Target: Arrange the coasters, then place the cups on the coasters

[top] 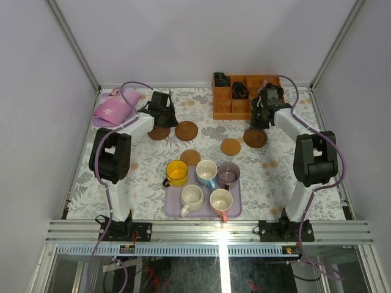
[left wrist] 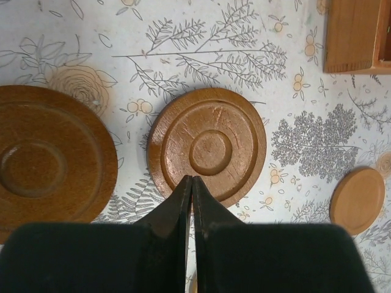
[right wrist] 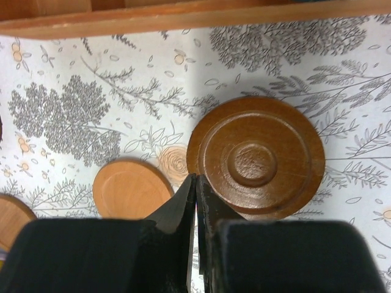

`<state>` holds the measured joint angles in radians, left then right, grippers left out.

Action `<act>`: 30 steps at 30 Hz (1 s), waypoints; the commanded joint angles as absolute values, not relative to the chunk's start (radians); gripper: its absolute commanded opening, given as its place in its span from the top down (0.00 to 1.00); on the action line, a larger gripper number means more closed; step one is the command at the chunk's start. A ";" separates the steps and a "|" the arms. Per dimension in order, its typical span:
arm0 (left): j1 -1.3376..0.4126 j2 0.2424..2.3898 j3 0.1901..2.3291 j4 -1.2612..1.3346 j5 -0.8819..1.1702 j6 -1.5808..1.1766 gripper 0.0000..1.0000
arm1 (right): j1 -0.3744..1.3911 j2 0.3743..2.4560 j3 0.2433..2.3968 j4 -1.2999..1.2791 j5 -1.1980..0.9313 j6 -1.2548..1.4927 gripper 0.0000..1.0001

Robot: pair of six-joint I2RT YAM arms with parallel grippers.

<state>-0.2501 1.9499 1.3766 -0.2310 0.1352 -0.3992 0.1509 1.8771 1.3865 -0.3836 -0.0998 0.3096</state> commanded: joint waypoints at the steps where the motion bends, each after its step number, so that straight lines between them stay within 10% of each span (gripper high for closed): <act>1: -0.246 1.965 1.368 -0.178 0.152 -0.355 1.00 | 0.166 1.795 1.358 -0.361 -0.105 0.295 0.96; 30: -0.320 2.161 1.510 -0.231 0.245 -0.341 0.99 | 0.275 1.824 1.322 -0.386 -0.189 0.290 0.98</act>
<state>-0.3069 2.1193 1.4628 -0.2394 0.2043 -0.3637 0.2604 1.8168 1.3167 -0.3843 -0.1616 0.3023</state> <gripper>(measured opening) 0.008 0.029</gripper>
